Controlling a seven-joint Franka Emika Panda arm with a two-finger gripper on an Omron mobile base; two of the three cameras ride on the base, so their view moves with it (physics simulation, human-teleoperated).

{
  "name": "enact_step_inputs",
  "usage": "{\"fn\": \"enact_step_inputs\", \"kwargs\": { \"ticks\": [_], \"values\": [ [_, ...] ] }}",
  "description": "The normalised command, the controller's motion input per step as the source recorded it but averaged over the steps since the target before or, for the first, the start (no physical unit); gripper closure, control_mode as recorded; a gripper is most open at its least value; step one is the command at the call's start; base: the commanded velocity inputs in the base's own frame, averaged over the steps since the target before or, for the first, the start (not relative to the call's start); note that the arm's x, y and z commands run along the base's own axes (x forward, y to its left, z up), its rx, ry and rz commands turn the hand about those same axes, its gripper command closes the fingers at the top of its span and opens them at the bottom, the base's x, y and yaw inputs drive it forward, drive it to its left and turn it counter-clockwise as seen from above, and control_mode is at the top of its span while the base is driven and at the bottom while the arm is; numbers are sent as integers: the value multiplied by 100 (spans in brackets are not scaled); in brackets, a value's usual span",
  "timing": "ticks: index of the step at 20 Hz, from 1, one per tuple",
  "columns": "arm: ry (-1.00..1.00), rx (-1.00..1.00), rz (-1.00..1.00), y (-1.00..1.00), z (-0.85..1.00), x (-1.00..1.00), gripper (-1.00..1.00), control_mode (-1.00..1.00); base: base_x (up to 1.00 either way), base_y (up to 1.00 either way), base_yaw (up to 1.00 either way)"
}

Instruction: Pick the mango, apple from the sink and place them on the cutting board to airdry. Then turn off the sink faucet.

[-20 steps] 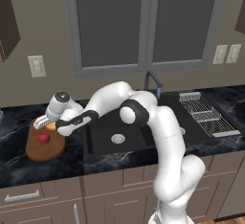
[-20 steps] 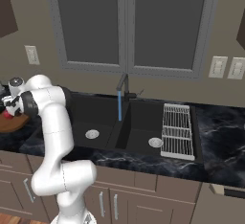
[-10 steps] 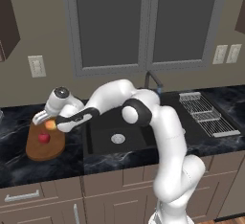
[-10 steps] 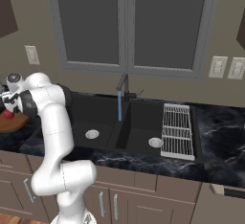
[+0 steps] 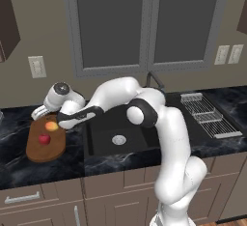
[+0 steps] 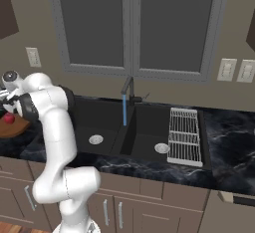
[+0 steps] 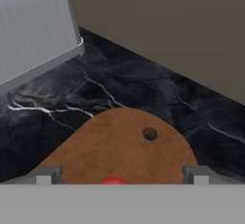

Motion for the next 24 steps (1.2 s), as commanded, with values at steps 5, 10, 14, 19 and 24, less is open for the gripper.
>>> {"fn": "enact_step_inputs", "kwargs": {
  "ticks": [5,10,14,19,24],
  "values": [
    [-13,0,0,0,30,-23,-100,-100,0,0,0],
    [-12,0,0,0,32,-23,-100,-100,0,0,0],
    [-5,0,-1,0,38,-16,-100,-100,0,0,0],
    [2,2,-3,-3,58,-8,-100,-100,0,0,0],
    [6,3,-5,-13,62,-15,-100,-100,0,0,0]
  ]
}}
